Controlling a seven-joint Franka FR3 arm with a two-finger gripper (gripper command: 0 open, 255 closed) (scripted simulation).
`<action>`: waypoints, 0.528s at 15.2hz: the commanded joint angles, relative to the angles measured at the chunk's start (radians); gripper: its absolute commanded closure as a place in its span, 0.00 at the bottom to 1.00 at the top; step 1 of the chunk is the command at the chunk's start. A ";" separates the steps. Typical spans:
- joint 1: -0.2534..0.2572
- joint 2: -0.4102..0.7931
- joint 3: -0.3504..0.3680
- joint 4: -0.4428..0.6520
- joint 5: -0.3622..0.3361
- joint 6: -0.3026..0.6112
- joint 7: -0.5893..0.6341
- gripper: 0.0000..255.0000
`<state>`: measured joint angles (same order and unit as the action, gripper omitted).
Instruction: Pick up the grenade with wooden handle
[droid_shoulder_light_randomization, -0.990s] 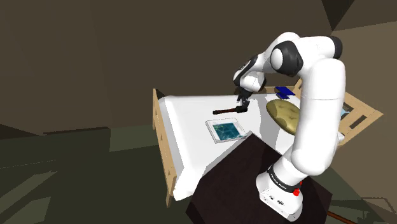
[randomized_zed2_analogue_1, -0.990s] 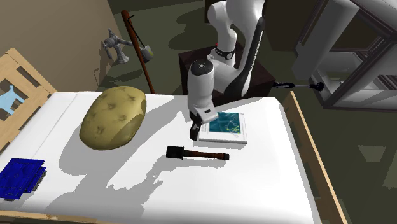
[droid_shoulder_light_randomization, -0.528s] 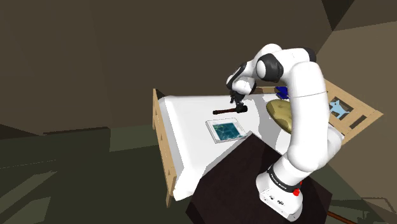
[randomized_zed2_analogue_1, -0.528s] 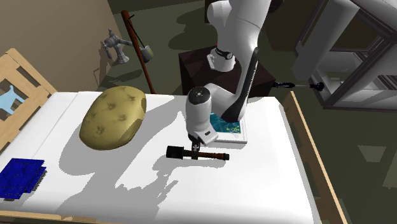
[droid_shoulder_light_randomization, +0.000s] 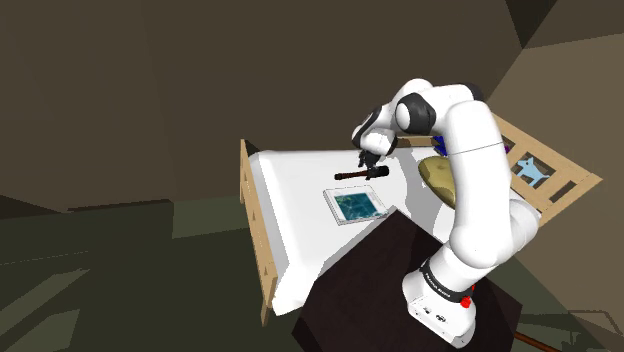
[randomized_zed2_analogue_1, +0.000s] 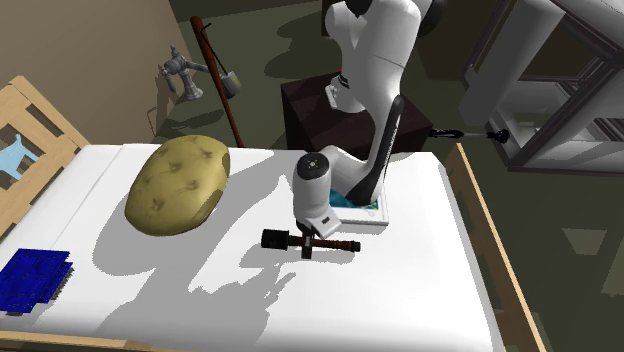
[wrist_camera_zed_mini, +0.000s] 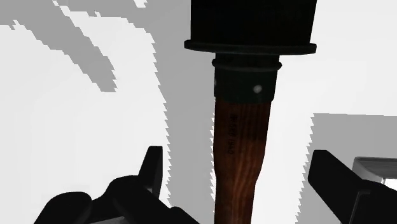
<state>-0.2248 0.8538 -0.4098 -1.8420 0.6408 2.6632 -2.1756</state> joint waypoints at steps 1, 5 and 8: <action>-0.003 0.006 0.004 0.004 0.003 0.004 -0.002 0.00; -0.003 0.008 0.004 0.006 0.002 0.003 -0.001 1.00; -0.003 0.008 0.004 0.006 0.002 0.003 -0.001 1.00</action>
<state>-0.2281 0.8610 -0.4064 -1.8363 0.6431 2.6649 -2.1766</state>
